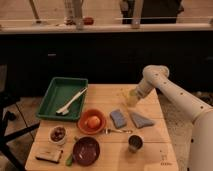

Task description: Place banana in table surface

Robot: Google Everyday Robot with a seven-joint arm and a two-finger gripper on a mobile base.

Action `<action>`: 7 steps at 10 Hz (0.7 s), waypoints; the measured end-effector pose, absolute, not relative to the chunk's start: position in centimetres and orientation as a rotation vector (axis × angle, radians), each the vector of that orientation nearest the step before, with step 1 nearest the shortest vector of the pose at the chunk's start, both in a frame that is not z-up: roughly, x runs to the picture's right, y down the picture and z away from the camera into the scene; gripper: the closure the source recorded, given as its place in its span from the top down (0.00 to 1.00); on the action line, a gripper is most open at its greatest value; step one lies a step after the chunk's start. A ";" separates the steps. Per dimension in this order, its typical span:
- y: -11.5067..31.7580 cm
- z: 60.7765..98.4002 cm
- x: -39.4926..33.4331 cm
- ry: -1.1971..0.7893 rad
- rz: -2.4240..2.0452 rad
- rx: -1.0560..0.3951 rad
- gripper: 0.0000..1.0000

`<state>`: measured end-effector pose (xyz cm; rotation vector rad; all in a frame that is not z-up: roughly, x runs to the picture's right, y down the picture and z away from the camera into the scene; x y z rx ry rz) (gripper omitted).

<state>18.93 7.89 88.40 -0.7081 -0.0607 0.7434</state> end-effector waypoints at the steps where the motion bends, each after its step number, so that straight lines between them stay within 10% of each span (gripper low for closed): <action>1: 8.0 88.3 19.0 -0.063 0.742 -0.711 0.27; 7: 8.3 87.8 18.9 -0.081 0.738 -0.730 0.25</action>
